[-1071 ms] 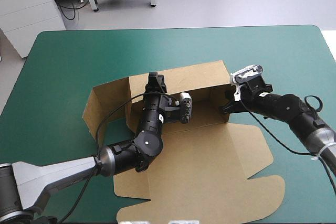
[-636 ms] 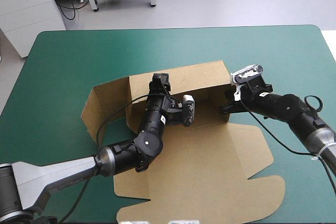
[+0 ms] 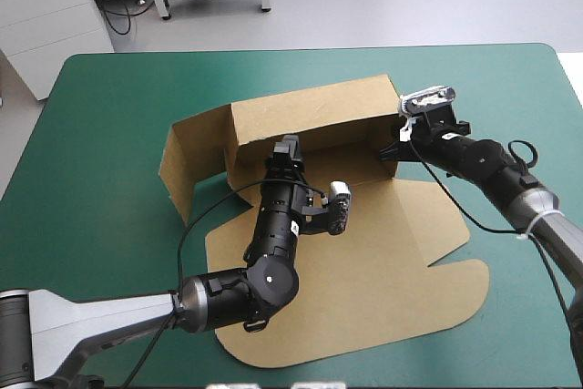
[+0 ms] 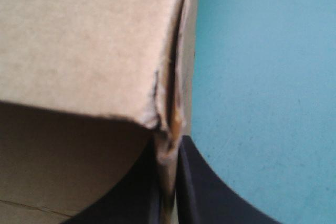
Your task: Fold the box
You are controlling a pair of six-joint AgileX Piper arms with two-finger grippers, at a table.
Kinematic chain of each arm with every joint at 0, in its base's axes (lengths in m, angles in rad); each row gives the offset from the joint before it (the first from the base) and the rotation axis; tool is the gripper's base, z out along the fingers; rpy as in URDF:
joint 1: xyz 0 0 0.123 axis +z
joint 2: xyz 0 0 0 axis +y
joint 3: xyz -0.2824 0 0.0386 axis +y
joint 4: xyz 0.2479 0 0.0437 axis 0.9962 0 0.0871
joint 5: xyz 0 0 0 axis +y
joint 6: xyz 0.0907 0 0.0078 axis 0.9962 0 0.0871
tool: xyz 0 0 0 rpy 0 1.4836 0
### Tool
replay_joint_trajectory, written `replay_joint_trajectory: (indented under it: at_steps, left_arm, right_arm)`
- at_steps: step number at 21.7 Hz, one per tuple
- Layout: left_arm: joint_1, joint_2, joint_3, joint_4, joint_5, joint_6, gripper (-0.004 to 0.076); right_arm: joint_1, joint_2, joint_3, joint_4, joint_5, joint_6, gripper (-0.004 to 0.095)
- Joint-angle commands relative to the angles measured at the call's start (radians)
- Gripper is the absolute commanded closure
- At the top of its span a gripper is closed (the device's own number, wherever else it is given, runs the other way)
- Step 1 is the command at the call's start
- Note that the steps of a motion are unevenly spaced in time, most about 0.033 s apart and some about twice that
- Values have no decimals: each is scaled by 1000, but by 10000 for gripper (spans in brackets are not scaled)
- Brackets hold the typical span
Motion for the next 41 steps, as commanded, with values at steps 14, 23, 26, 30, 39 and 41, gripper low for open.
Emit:
replay_joint_trajectory:
  at_steps: [14,23,26,30,39,41]
  left_arm:
    - [75,-116,-362,-859,65,844,731]
    - [520,-153,-657,-1106,90,861,733]
    - [788,-173,-668,-1357,58,836,733]
    - [1228,-184,-630,-1783,82,805,733]
    - [1780,-187,-152,-2328,-176,849,733]
    - [1775,-187,-106,-2344,-198,891,733]
  right_arm:
    - [-2,28,-120,35,-25,-10,931]
    - [-2,28,-120,-15,22,-10,931]
    - [-2,28,-120,-15,39,-6,931]
    - [-2,28,-120,-15,47,-6,930]
    - [-2,28,-120,-15,49,-2,930]
    - [-2,28,-123,-16,54,10,930]
